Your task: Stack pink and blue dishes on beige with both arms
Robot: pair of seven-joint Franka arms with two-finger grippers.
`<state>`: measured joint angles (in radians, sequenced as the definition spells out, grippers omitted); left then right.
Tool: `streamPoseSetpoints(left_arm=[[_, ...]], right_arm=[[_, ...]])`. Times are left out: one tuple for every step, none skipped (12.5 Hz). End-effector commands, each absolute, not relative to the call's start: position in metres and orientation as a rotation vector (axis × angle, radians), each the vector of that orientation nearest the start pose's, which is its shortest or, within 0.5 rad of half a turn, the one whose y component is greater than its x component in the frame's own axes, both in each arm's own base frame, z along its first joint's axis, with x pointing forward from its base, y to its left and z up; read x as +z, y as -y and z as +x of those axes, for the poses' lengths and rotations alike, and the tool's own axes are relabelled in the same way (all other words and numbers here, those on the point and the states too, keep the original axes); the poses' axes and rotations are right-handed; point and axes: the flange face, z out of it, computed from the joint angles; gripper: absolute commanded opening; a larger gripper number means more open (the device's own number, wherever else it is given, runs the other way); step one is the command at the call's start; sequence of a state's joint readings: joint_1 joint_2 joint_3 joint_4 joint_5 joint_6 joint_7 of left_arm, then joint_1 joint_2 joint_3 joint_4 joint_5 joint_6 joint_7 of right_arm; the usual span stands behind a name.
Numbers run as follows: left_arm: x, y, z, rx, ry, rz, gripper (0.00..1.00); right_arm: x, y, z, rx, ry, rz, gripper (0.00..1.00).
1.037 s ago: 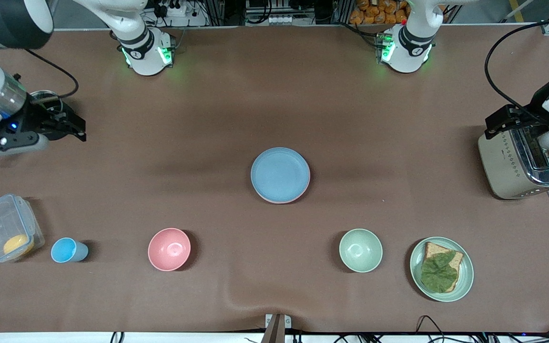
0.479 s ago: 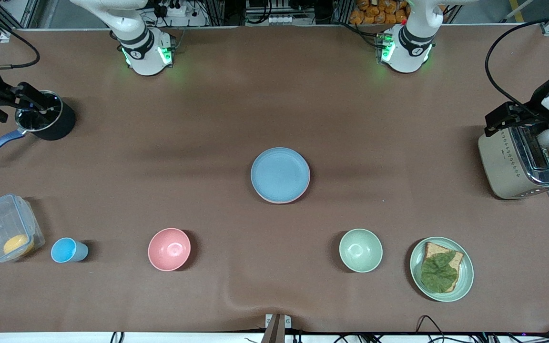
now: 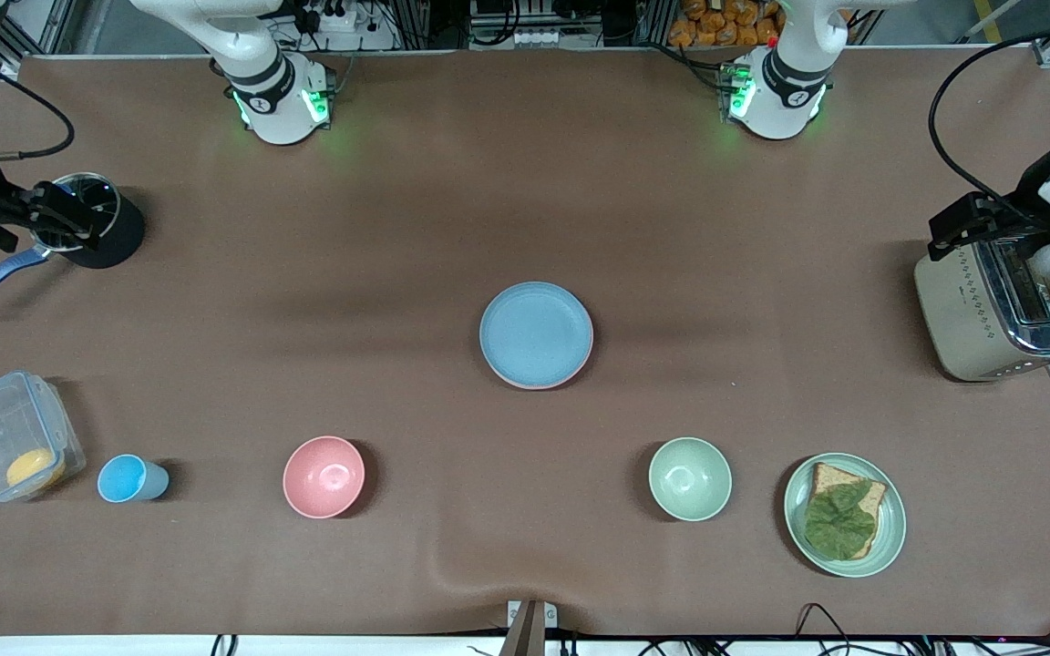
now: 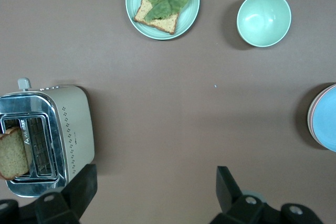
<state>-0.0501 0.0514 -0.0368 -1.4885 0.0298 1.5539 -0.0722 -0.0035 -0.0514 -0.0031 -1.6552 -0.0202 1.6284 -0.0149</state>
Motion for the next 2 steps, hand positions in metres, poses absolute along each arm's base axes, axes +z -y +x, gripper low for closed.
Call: streamPoseSetpoints(left_arm=[[0.6412, 0.0474, 0.5649, -0.037, -0.043, -3.138, 1.00], [0.6419, 0.0474, 0.5649, -0.039, -0.043, -3.138, 1.00]], right_arm=[[0.6226, 0.0064, 0.5467, -0.032, -0.013, -3.175, 1.00], [0.6219, 0.0056, 0.5473, -0.032, -0.011, -3.174, 1.00]])
